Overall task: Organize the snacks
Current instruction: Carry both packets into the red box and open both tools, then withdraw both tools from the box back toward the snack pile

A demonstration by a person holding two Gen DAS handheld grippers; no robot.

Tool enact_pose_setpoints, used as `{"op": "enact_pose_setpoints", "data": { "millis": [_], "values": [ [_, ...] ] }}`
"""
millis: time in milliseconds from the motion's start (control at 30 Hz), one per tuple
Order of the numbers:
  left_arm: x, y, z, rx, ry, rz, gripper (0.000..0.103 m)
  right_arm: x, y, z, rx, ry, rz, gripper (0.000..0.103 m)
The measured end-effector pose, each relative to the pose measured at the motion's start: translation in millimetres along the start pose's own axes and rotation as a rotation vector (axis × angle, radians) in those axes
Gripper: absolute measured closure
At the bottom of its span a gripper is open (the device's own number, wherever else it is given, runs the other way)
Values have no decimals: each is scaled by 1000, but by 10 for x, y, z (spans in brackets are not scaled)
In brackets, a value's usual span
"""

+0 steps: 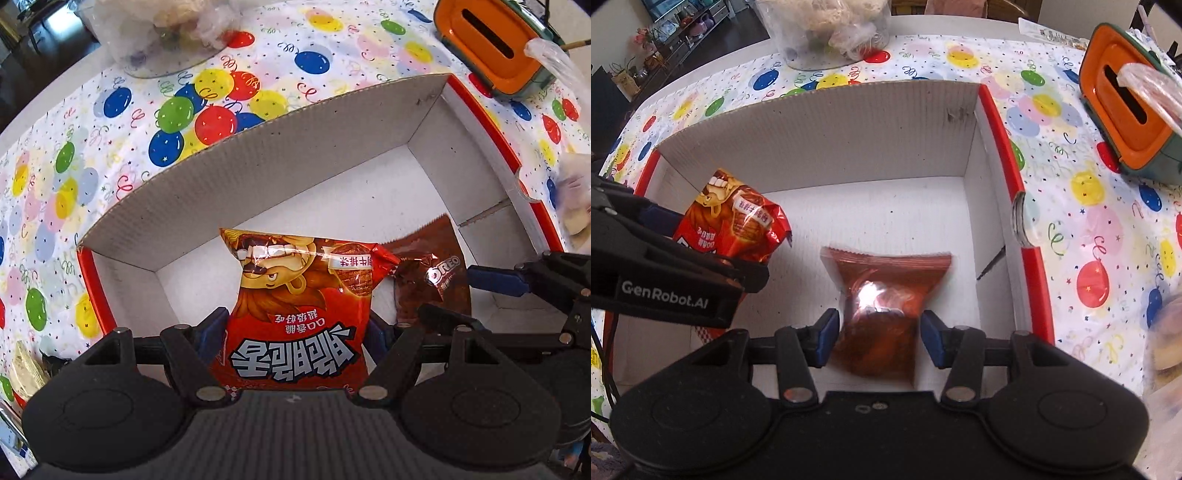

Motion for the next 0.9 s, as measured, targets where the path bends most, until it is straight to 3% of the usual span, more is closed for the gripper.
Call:
{"op": "enact_pose_setpoints", "data": {
  "millis": [333,900],
  "values": [
    [-144,71,107,-45,48,-42,29,-172,28,13,12,-58,-46,42],
    [-952,711,504,-64,98,-306,28,-820,202,461,5,-63,-238,21]
  ]
}}
Point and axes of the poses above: each gripper's, at about its wrist camera, not at the fingertips, and x roughly the way its jaws point, z to its left, y to its underside, the point moved 2 cm from there along x, roughly the way its jaws point, and after that the axes turned 3 degrees about -y, right-handed, at the moved point
